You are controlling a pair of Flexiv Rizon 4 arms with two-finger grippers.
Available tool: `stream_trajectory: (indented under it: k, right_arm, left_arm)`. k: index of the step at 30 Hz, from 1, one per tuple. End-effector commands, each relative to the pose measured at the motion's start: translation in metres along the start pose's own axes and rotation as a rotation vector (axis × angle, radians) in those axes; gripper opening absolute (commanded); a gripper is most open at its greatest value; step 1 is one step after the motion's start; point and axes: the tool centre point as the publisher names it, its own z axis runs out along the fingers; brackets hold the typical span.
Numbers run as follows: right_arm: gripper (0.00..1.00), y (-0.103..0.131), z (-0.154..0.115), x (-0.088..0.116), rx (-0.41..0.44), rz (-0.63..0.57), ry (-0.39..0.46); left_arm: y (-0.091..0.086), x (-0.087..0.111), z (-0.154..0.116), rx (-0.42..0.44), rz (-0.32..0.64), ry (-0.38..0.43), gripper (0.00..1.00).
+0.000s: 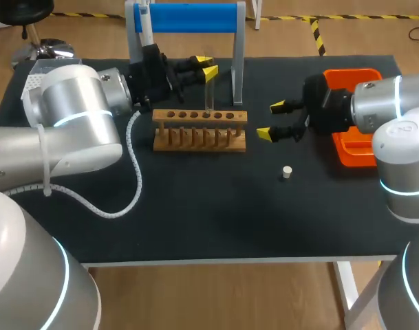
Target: Invert the test tube, pick up the pipette, mount the tip to pipette, aspirate from beaker and dispense into the tube, eject the tip, return the pipette, and cap with the stopper.
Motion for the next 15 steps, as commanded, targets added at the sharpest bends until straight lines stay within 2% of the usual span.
stream_trajectory:
  k: [1, 15]
  right_arm:
    - [1.0, -0.0005, -0.0012, 0.0004, 0.0, 0.0, 0.001]
    - [1.0, -0.0005, -0.0012, 0.0004, 0.0, 0.0, 0.001]
  left_arm:
    - [0.0038, -0.0032, 0.0036, -0.003, 0.008, 0.013, 0.0]
    - [0.0038, -0.0032, 0.0036, -0.003, 0.008, 0.013, 0.0]
